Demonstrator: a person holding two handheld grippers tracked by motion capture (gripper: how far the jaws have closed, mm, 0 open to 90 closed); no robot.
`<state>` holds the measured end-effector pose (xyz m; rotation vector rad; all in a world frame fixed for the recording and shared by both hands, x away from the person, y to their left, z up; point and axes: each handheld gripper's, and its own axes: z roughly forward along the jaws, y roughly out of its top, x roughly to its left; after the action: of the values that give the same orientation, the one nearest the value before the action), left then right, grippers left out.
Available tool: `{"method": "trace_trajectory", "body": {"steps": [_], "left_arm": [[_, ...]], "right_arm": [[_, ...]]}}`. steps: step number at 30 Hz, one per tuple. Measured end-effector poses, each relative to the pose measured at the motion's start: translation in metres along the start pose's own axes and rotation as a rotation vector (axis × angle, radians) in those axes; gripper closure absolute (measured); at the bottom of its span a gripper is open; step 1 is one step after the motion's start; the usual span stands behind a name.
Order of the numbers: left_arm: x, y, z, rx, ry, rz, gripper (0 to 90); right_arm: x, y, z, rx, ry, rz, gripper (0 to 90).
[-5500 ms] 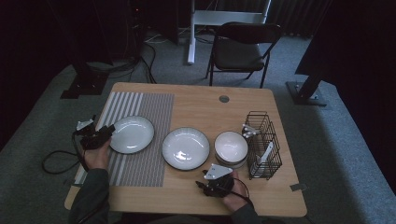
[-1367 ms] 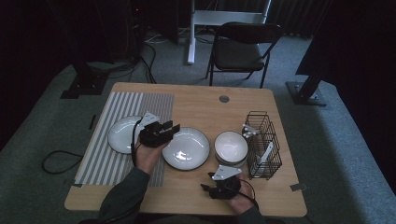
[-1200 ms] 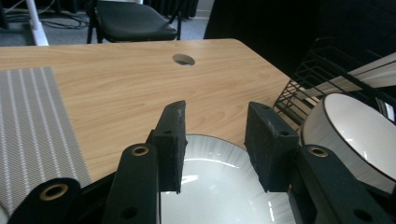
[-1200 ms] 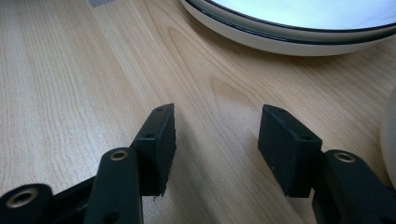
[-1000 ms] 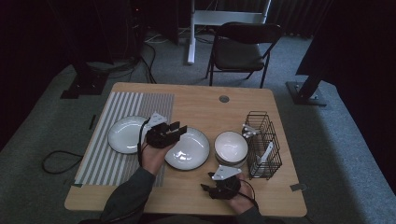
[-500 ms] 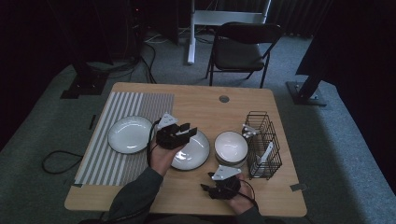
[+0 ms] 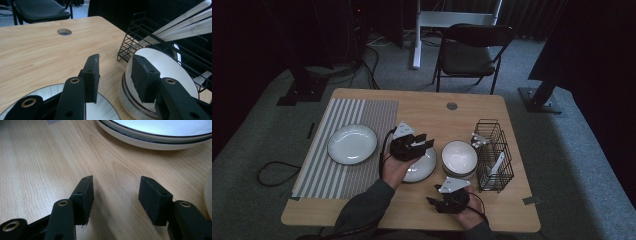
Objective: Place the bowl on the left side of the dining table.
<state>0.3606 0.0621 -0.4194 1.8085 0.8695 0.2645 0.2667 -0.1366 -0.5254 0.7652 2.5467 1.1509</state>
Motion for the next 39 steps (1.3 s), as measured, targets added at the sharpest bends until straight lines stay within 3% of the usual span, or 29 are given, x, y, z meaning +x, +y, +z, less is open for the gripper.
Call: {"method": "trace_trajectory", "body": {"steps": [16, 33, 39], "left_arm": [[-0.019, 0.001, 0.025, 0.039, -0.049, 0.019, 58.6], [-0.029, -0.006, 0.054, 0.105, -0.058, 0.02, 59.0], [-0.028, -0.009, 0.06, 0.13, -0.043, 0.002, 61.3]], "right_arm": [[0.0, -0.002, -0.002, 0.002, 0.006, -0.005, 44.5], [0.0, -0.002, -0.002, 0.001, 0.004, -0.006, 44.5], [0.001, -0.002, -0.002, 0.003, 0.006, -0.003, 44.5]]}}
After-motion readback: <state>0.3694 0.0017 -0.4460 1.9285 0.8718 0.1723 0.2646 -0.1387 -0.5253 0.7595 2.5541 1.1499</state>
